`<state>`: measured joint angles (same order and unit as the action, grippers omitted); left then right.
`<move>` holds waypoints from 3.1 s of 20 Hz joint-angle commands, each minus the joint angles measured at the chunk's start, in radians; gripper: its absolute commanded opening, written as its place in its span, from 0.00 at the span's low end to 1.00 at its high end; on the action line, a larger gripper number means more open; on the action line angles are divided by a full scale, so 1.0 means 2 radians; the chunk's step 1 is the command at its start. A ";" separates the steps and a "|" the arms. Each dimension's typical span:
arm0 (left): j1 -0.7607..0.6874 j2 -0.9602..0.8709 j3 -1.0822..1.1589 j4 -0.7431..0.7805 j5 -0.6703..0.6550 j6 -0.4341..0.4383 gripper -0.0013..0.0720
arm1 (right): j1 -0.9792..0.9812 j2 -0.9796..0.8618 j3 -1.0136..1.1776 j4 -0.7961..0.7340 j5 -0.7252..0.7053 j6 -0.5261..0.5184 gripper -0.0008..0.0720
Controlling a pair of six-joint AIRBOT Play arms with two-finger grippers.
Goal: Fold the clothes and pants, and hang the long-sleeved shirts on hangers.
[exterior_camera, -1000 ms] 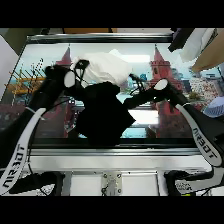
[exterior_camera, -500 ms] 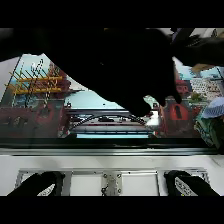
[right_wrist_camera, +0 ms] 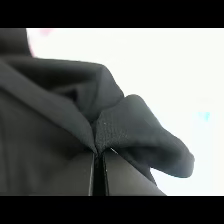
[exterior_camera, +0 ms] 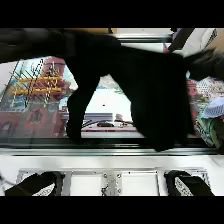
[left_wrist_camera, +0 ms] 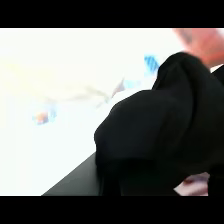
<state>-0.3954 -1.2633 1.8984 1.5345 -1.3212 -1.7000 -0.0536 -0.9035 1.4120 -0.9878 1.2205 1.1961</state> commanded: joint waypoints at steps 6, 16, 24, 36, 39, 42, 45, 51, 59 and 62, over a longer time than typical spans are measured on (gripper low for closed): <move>0.013 -0.034 -0.312 0.032 -0.005 0.015 0.04 | 0.084 0.022 -0.248 0.027 0.042 0.005 0.90; 0.013 -0.034 -0.356 0.035 0.005 0.039 0.04 | 0.026 -0.230 -0.059 0.026 -0.060 0.008 0.79; 0.013 -0.034 -0.356 0.034 0.005 0.039 0.04 | 0.079 -0.556 0.192 0.062 -0.016 0.008 0.96; 0.013 -0.034 -0.356 0.036 0.007 0.038 0.04 | 0.145 -0.611 0.243 0.074 -0.061 0.008 0.05; 0.014 -0.021 -0.314 0.134 -0.022 0.034 0.04 | 0.120 -0.548 0.265 0.045 -0.036 0.008 0.05; 0.024 0.024 -0.187 0.232 -0.031 0.034 0.04 | 0.076 -0.429 0.300 0.017 -0.008 0.002 0.05; 0.031 0.078 -0.031 0.195 -0.009 0.019 0.04 | 0.035 -0.283 0.307 0.017 0.003 0.002 0.05; -0.018 0.189 0.052 0.121 0.078 0.013 0.04 | 0.024 -0.076 0.306 -0.033 0.006 0.006 0.05; 0.034 0.207 -0.098 0.120 0.104 -0.028 0.04 | 0.024 -0.052 0.289 -0.181 0.078 0.114 0.05; 0.069 0.131 -0.130 0.068 0.109 -0.027 0.04 | 0.024 -0.106 0.262 -0.190 0.097 0.113 0.05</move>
<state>-0.3172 -0.9016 1.7058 1.7512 -1.1236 -1.7416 -0.0040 -1.0466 1.9743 -1.3216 1.3609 1.3952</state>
